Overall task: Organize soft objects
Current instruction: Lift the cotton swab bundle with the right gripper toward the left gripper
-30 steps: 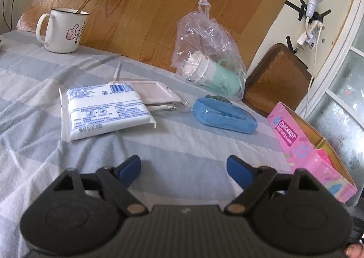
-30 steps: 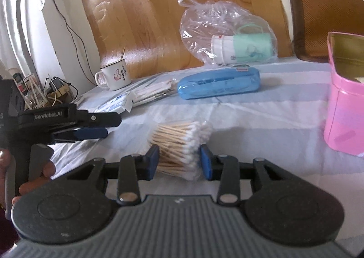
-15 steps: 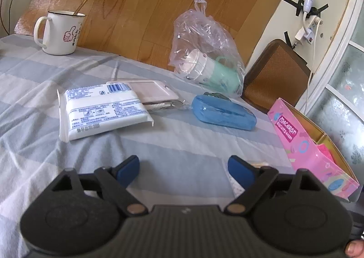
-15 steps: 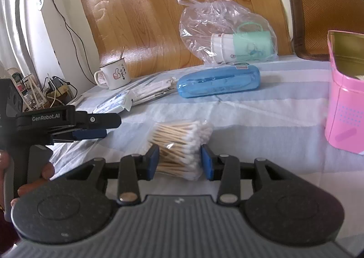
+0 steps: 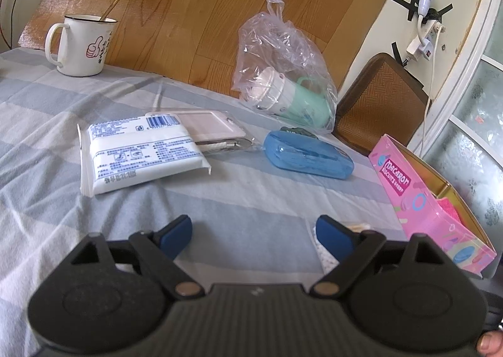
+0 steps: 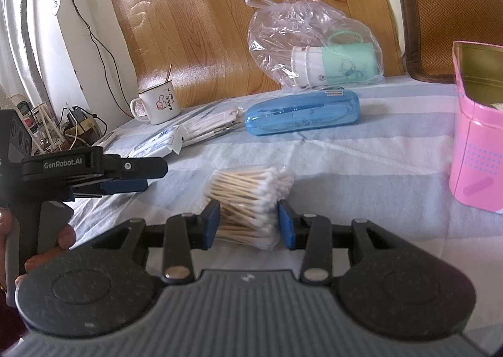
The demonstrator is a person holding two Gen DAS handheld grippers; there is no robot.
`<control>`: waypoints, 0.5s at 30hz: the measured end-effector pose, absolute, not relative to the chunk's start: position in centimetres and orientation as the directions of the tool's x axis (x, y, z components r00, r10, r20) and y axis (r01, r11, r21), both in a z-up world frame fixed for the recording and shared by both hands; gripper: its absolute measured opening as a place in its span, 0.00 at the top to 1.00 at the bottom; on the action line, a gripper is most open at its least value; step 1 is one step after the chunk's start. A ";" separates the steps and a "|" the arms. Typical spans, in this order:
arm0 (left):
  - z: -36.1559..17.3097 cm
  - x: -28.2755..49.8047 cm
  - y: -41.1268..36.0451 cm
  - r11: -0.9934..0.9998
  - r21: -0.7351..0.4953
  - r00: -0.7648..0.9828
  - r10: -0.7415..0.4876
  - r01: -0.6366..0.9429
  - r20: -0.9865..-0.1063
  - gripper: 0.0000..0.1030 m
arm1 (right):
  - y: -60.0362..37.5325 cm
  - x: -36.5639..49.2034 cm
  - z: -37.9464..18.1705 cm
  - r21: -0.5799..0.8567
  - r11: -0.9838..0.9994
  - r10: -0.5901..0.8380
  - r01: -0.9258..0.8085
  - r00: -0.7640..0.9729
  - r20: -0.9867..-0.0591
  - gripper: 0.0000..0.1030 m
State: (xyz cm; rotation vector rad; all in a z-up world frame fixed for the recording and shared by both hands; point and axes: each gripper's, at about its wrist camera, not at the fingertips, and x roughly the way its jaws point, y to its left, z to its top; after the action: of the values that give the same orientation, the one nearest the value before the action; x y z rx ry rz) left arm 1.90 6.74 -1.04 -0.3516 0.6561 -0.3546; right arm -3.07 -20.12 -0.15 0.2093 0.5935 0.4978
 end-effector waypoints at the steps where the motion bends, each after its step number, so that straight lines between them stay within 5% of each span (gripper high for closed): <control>1: -1.0 1.9 6.7 0.882 -0.423 0.737 -0.425 0.207 -0.525 0.13 | -20.1 -3.1 -0.1 0.327 0.862 0.505 -0.388 0.716 -0.482 0.57; 15: -1.0 1.8 6.6 0.882 -0.423 0.738 -0.424 0.206 -0.525 0.13 | -20.2 -3.1 -0.2 0.327 0.860 0.508 -0.391 0.715 -0.480 0.57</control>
State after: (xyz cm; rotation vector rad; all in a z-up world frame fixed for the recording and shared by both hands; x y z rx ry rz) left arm 1.82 6.63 -1.02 -0.3523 0.6557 -0.3540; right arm -3.08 -20.15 -0.19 0.2079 0.5911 0.5017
